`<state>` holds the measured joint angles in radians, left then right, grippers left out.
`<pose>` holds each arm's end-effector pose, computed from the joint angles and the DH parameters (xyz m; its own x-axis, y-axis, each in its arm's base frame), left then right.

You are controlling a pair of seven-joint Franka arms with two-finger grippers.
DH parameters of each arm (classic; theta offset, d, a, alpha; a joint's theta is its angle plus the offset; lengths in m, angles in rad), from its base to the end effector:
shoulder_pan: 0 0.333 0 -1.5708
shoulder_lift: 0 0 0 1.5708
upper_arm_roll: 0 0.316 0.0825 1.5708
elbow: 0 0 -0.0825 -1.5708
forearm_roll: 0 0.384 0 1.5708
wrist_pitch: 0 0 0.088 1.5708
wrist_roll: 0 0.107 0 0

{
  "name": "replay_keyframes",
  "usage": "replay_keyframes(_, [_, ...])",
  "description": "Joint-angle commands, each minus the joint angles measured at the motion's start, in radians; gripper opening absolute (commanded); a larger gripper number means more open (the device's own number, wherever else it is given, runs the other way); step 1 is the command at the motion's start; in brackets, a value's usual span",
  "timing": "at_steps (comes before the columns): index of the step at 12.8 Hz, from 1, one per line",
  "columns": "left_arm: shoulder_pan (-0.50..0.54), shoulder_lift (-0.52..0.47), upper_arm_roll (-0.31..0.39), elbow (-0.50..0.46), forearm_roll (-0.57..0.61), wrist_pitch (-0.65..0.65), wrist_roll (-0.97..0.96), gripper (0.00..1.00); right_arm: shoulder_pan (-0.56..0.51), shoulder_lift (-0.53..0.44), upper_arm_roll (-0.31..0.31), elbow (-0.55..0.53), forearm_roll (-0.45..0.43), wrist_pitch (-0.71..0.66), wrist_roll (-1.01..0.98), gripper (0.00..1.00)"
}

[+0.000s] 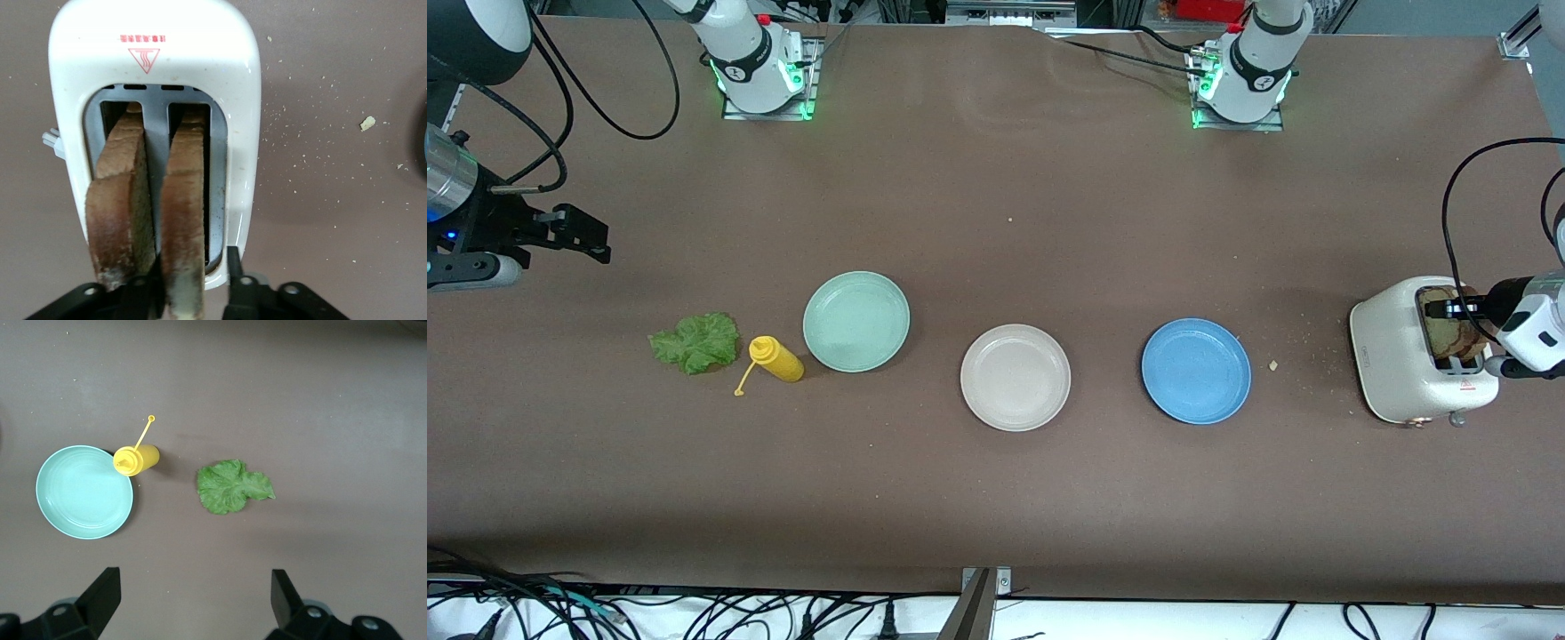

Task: Make sandwich in beige plate with both arms
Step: 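Lower the left gripper and grasp one toast slice in the toaster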

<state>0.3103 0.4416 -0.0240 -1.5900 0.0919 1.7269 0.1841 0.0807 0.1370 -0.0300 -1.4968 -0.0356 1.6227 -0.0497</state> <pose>0.6132 0.1911 0.3584 0.9484 0.0735 -0.3084 0.0721 -0.9973 -0.0158 0.5995 0.0280 0.5851 0.9947 0.1023 -0.0130 0.1027 -0.9939 0.0390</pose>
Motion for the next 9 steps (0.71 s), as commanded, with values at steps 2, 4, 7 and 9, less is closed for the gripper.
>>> replay_keyframes(2, [0.004, -0.006, -0.005, 0.036, -0.006, -0.003, 0.029, 0.00, -0.001, 0.000, -0.001, 0.007, 0.002, -0.004, 0.007, 1.00])
replay_keyframes(4, [0.001, -0.035, -0.010, 0.076, -0.006, -0.013, 0.028, 0.00, 0.001, -0.001, -0.001, 0.007, 0.002, -0.006, 0.007, 1.00])
replay_keyframes(7, [0.000, -0.076, -0.017, 0.189, -0.008, -0.142, 0.057, 0.00, 0.002, -0.002, 0.002, 0.009, 0.002, -0.006, 0.008, 1.00])
replay_keyframes(9, [-0.008, -0.080, -0.025, 0.292, -0.023, -0.242, 0.045, 0.00, 0.016, -0.004, 0.004, 0.010, 0.002, -0.004, 0.008, 1.00])
